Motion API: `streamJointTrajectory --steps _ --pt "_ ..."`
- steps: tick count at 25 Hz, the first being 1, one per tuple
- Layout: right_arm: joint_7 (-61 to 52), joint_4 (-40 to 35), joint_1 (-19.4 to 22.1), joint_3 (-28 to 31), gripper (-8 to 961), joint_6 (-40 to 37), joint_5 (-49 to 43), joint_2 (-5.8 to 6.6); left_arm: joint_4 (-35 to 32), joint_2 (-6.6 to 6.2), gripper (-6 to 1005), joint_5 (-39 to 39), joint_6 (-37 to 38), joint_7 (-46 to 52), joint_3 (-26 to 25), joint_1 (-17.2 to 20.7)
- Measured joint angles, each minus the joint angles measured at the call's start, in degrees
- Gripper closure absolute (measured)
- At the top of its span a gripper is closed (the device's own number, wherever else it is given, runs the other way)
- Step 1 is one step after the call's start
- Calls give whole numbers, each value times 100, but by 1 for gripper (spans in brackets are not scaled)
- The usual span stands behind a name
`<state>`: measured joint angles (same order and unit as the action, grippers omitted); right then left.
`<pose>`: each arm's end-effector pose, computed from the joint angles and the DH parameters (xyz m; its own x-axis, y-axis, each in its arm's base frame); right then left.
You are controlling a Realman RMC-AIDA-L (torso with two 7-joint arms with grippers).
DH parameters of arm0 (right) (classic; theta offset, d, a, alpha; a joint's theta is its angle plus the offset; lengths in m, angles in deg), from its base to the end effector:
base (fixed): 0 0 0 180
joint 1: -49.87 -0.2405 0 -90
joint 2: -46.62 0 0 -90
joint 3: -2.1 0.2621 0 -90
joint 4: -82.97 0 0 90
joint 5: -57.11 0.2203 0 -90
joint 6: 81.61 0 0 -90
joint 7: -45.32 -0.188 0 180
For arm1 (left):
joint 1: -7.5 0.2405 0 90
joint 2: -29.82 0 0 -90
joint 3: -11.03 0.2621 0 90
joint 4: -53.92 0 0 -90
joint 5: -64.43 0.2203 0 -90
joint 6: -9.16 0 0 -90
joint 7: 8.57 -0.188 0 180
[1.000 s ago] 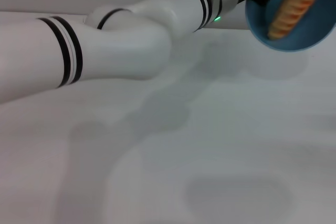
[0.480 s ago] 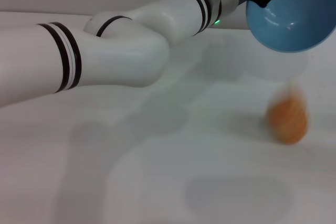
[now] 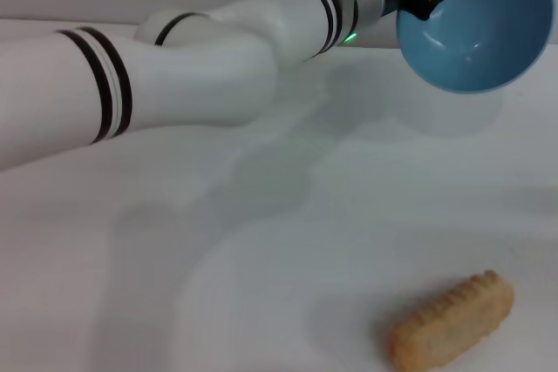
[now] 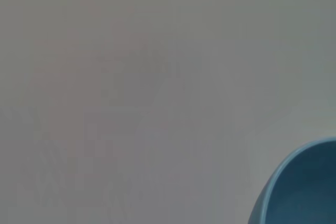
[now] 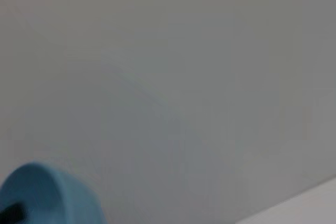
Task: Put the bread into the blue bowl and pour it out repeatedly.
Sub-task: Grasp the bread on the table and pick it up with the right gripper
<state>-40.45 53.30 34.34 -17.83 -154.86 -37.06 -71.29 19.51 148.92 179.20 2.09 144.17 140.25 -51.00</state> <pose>0.4004 0.3305 0.0525 0.2333 -0.3195 -0.9184 -0.9653 -0.1901 -0.1791 -0.0678 0.4889 -0.1648 0.9338 0.0826 0.3482 0.3131 -0.6595 -0.6833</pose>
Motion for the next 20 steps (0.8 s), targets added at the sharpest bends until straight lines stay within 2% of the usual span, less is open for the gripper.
streamJointTrajectory --steps 2,4,5,8,13,20 --pt "-559 -43 -119 -260 400 -26 -415 77 12 0 1000 0 228 17 -160 -31" --pt "-1564 -68 -375 -560 400 -63 -1311 240 17 -1 1000 0 338 26 -268 -18" --pt "-1564 -68 -375 -560 400 -63 -1311 240 17 -1 1000 0 338 26 -268 -18" --pt "-2305 -74 -628 -719 401 -215 -2137 319 66 -6 999 1 354 31 -308 21" --pt "-2903 -19 -971 -1057 401 -331 -2837 328 134 -1 999 0 371 45 -324 50" --pt "-3533 23 -1164 -1508 401 -336 -3507 272 150 -1 1000 -55 369 52 -328 81"
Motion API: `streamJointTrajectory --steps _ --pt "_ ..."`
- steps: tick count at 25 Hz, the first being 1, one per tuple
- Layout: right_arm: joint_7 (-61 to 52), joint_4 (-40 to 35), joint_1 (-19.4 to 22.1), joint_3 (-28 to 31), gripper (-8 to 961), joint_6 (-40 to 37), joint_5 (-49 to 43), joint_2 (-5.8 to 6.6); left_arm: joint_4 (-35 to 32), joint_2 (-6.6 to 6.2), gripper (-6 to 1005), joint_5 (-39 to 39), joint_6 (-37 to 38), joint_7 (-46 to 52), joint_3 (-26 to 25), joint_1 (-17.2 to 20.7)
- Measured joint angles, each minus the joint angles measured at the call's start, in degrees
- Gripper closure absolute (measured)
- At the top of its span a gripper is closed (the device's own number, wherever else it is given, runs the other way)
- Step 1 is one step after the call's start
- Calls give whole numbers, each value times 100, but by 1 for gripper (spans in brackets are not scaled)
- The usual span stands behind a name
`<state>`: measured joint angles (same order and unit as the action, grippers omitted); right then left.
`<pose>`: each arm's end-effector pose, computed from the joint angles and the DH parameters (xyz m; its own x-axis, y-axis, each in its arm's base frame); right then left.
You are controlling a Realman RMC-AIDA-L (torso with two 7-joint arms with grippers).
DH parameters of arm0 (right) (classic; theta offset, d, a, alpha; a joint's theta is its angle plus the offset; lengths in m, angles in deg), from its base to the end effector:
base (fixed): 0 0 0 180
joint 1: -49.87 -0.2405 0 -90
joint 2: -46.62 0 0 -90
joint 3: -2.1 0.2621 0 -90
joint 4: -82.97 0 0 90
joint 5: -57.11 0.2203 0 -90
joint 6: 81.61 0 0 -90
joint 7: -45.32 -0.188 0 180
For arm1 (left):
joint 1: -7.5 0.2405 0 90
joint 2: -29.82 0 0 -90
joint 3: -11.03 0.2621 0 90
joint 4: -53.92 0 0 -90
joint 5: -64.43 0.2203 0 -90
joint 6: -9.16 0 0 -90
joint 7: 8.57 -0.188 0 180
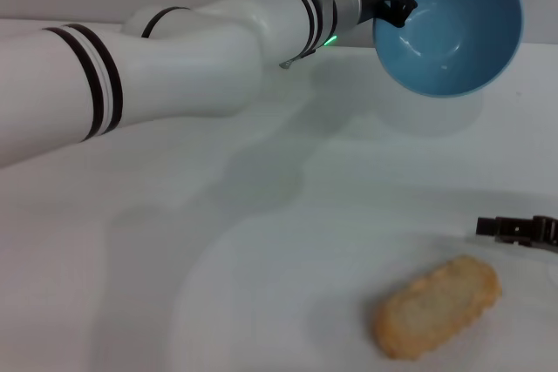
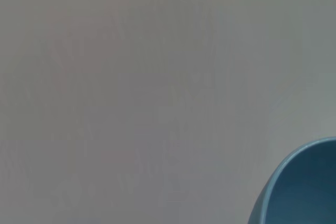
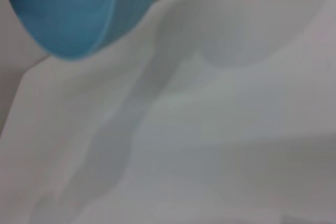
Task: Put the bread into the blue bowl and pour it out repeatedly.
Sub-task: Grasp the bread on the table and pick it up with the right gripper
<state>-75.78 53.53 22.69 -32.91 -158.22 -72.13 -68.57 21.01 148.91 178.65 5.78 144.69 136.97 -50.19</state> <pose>0.3593 0.3336 -0.0451 0.1628 -0.9041 -0.3952 -0.9848 -0.1733 -0.0093 -0.0897 0.4944 -0.1607 0.9184 0.1815 0.3516 0.3826 -0.6339 -0.6721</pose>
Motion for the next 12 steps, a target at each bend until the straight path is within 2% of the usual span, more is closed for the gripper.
streamJointTrajectory --steps 7,12 --pt "-33 317 -31 -39 401 33 -110 -46 -7 0 999 -7 -31 2 -1 65" --pt "-170 371 -147 -158 402 105 -421 -147 -31 0 999 -17 -30 2 -1 93"
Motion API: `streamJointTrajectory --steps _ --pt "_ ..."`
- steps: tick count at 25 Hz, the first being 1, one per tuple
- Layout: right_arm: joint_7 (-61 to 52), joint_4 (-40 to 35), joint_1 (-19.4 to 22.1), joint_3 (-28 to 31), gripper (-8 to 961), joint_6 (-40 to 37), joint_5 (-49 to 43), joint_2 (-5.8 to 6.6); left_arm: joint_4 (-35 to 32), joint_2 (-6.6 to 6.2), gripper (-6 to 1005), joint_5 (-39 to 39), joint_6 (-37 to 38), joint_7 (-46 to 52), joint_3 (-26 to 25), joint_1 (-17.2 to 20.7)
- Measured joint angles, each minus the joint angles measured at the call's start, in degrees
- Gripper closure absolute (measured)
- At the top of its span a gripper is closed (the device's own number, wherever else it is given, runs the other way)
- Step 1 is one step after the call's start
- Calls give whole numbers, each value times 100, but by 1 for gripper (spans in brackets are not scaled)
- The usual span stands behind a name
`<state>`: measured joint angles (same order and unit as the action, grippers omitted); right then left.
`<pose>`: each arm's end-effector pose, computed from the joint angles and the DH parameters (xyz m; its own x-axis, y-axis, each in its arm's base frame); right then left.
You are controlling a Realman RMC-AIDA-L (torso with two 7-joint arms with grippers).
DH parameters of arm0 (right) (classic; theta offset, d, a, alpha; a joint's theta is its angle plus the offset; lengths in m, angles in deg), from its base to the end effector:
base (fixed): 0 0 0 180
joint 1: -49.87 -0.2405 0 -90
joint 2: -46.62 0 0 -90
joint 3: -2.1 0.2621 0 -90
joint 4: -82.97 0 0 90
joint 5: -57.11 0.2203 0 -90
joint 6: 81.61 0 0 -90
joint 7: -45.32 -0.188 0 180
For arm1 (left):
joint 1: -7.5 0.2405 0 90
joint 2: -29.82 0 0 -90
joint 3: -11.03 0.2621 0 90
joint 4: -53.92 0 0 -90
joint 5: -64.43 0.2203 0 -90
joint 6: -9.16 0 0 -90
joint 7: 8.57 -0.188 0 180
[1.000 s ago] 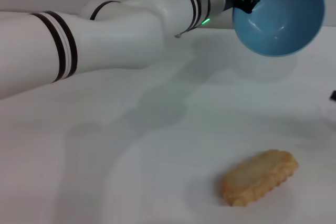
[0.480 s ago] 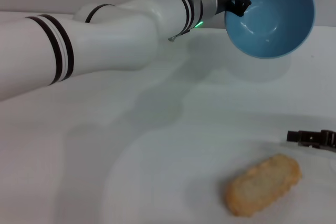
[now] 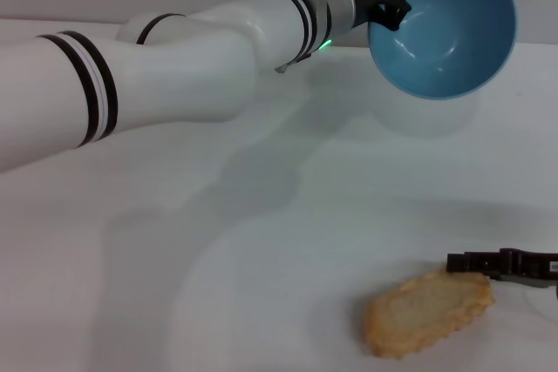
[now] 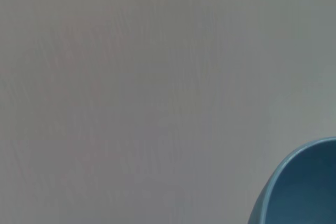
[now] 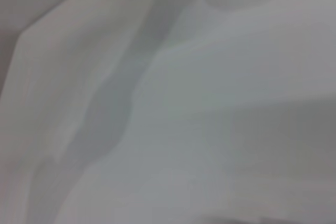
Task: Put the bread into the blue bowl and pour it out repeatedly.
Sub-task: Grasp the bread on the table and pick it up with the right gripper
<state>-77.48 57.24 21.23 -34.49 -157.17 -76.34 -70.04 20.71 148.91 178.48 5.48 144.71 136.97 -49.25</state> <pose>0.3552 0.3171 -0.0776 0.1399 -0.9476 -0.2871 -0.9890 -0.1477 0.0055 -0.0951 0.4929 -0.1605 0.9131 0.1923 0.3597 0.3962 -0.6274 -0.6703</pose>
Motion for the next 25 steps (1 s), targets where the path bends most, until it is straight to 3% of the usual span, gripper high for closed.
streamJointTrajectory --steps 7,16,25 --pt "-182 58 -71 -9 402 36 -273 -22 -14 0 1000 0 27 0 38 23" --pt "10 -2 -106 -6 439 154 -280 -157 -19 0 999 3 37 0 43 53" --pt "922 1 -84 -16 557 -235 611 -167 -11 -1 1000 3 2 -1 21 133"
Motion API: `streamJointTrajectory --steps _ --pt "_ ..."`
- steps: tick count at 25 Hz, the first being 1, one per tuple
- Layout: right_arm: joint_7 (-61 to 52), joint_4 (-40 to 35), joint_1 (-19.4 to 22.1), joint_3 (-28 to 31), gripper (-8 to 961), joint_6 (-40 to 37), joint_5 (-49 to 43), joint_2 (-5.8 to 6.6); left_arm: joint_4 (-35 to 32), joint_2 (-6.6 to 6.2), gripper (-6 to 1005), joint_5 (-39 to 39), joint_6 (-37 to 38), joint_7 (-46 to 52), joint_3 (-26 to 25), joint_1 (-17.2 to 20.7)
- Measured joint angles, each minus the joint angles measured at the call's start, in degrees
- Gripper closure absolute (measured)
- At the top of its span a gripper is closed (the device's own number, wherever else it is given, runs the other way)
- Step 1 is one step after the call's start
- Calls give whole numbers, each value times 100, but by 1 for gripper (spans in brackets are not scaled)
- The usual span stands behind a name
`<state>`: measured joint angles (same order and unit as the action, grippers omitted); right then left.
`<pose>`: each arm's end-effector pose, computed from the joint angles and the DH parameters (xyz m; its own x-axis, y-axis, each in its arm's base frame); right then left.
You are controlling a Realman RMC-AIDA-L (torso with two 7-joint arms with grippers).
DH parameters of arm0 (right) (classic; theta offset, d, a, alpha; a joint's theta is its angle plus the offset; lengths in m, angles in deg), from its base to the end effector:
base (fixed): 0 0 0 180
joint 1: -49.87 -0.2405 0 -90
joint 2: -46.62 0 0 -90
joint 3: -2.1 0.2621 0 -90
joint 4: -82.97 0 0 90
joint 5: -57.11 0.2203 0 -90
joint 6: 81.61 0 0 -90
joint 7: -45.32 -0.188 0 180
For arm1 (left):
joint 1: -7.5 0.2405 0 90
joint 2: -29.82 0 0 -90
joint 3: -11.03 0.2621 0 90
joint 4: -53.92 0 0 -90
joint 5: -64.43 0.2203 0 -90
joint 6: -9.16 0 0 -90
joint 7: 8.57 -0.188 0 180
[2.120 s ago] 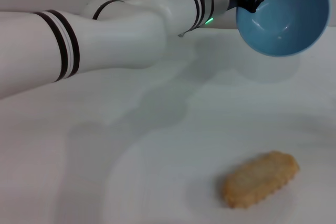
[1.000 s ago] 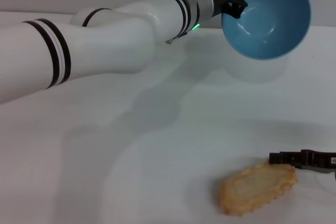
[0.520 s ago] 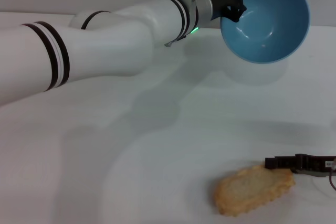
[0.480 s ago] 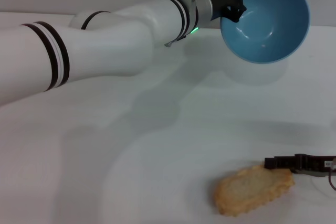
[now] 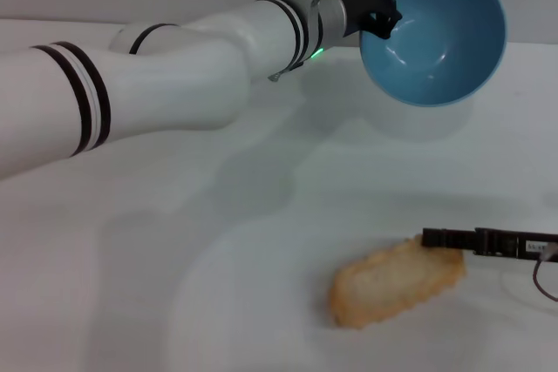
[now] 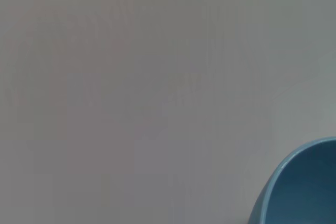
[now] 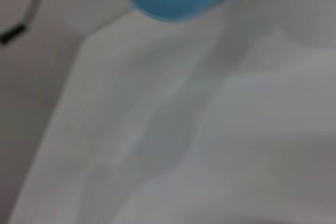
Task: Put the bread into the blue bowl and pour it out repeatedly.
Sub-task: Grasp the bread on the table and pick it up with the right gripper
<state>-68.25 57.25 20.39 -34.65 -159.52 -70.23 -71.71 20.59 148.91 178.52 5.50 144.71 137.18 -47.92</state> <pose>0.3239 0.3260 -0.0862 0.2713 -0.8963 -0.3506 -0.9468 -0.3141 0.0702 -0.1059 0.4898 -0.1612 0.9098 0.2111 0.3574 0.4071 -0.6213 -0.6695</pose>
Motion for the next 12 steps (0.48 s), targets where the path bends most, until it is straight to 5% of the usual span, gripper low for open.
streamJointTrajectory --steps 12 --pt "188 -1344 195 81 706 -875 949 103 163 -45 1000 23 711 -33 -219 -14"
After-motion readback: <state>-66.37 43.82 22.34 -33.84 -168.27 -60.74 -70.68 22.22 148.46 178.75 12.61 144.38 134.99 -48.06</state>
